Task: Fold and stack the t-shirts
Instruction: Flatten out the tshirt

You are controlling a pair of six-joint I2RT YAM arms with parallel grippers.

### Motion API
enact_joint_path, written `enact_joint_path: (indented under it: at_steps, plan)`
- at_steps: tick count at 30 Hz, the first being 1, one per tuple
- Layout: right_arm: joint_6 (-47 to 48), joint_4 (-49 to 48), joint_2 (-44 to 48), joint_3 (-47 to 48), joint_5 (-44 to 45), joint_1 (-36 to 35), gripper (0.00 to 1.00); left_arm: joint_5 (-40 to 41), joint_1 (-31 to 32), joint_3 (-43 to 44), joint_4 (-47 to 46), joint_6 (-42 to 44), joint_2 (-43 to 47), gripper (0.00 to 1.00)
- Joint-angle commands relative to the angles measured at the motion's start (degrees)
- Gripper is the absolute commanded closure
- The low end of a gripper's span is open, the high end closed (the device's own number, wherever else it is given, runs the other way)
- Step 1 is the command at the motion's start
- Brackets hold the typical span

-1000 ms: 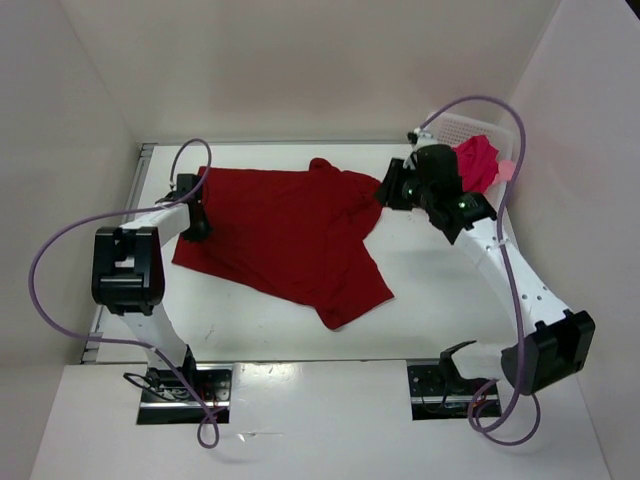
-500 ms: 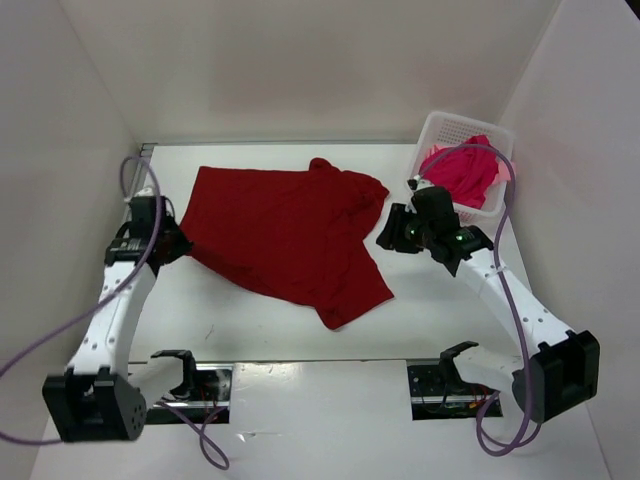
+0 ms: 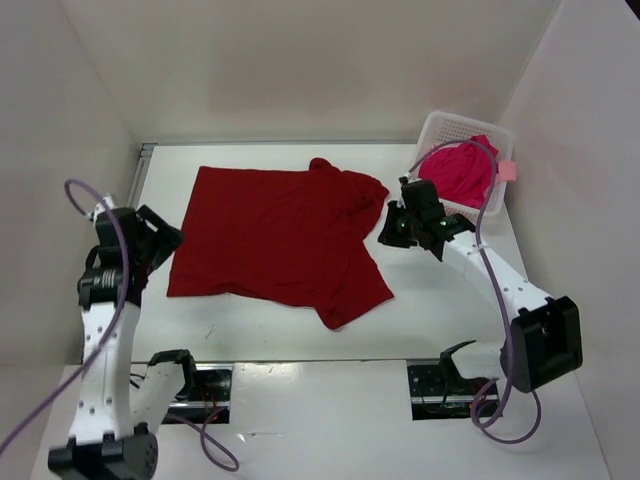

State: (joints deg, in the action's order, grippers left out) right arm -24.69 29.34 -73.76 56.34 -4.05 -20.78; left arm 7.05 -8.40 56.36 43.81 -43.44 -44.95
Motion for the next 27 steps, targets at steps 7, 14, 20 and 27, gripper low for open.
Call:
enact_joint_path:
  at_steps: [7,14,20,27]
  plan:
    - [-2.6,-13.1,-13.1,8.5,4.9,-0.5,0.68,-8.3,3.1,4.0,-25.8,4.1,-34.7,0.28]
    - [0.8,-16.3,-27.1,16.3,4.6,-5.2,0.42,-11.9,3.1,4.6,-29.8,5.3,-41.0,0.33]
    - [1.9,-16.1,-35.9,22.8,3.3,-5.2,0.33,-17.4,3.7,-3.1,-32.7,5.3,-40.5,0.38]
    - [-0.4,-14.3,-40.9,25.2,7.3,-5.8,0.61,-17.4,3.7,-4.9,-33.3,6.7,-39.4,0.38]
